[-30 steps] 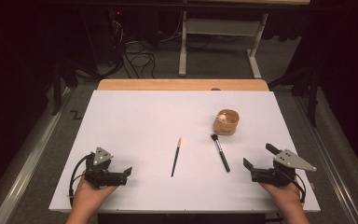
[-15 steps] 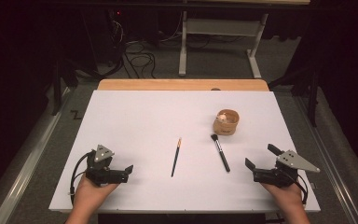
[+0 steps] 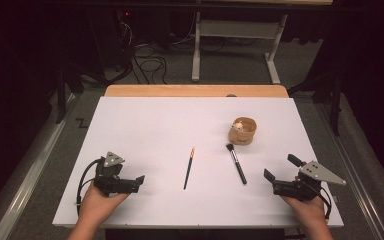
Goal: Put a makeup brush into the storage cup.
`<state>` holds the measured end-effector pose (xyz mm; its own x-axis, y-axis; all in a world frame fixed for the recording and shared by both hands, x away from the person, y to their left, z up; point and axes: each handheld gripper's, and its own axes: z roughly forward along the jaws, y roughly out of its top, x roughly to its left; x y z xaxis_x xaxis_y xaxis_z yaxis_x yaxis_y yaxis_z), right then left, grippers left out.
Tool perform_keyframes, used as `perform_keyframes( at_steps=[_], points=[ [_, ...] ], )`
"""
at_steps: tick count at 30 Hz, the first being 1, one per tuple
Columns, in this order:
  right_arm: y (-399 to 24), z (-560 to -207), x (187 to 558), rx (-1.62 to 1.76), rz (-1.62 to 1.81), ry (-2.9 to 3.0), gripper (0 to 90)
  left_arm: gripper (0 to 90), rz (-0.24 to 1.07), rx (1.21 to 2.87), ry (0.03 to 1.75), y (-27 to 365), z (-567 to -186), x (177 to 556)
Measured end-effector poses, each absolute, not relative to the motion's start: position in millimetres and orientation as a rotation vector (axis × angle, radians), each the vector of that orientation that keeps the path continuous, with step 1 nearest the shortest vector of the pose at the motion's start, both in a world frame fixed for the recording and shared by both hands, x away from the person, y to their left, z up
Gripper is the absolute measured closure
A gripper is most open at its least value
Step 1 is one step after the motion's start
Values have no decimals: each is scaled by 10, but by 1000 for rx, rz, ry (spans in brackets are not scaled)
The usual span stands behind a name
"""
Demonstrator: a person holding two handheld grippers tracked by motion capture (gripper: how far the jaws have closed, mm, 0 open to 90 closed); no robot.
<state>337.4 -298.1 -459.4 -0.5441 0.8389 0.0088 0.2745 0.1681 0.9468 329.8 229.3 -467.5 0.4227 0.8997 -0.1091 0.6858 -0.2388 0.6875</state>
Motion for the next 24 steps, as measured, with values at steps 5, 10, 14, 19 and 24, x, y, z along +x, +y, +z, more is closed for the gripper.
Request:
perform_keyframes(
  at_steps=[5,10,14,19,24],
  points=[
    [-2980,-4592,3373,1049,1383,1917,3,30,346,2024,1360,2260,-4660,3330],
    [-2976,-4587,3365,1052,1390,1916,4,30,345,2079,1370,2213,-4638,3352],
    [-2978,-4587,3366,1052,1391,1916,4,39,335,2104,1391,2207,-4590,3383],
    [-2978,-4589,3365,1058,1391,1916,4,49,293,2115,1414,2234,-4534,3416],
    [-2982,-4590,3368,1052,1390,1916,3,52,243,2118,1452,2254,-4536,3448]
  ],
)
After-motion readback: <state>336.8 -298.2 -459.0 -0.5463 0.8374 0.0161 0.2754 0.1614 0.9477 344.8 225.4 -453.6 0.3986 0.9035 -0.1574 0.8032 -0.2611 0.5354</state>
